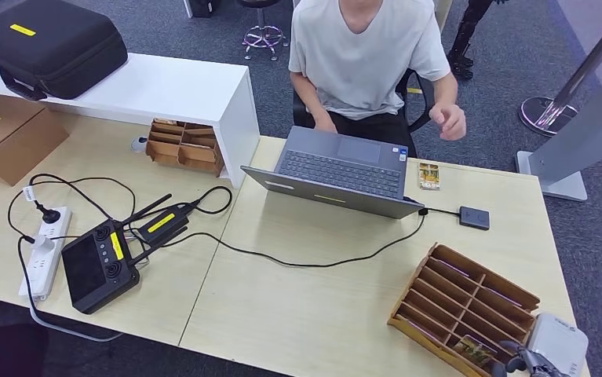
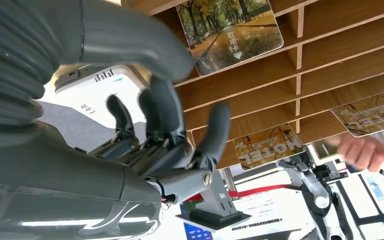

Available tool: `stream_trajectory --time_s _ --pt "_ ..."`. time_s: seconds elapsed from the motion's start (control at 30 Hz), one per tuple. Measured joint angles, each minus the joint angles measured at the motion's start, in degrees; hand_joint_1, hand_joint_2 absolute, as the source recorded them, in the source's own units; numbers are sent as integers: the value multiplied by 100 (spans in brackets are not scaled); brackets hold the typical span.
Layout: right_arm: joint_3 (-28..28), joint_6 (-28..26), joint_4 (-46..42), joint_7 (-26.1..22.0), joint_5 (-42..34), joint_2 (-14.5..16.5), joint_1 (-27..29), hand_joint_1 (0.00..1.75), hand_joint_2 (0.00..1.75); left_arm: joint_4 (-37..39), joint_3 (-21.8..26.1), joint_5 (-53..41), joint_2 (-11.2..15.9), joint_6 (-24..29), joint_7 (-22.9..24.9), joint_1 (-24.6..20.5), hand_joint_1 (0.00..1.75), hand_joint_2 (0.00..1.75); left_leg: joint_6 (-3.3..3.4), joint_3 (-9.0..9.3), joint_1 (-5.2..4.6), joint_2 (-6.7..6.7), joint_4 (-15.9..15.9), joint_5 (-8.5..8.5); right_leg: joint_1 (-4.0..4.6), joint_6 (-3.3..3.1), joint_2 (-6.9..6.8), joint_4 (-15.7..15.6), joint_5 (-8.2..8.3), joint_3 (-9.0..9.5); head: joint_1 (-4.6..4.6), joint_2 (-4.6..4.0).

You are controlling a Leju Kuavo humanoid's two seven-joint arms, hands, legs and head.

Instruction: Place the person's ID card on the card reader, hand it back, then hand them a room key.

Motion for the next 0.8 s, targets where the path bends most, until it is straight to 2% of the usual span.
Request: stream_trajectory --time_s 0.8 --pt "15 1 -1 -35 89 134 -64 0 175 0 0 0 0 4 0 0 0 175 0 -1 0 0 0 0 0 0 0 0 0 1 0 0"
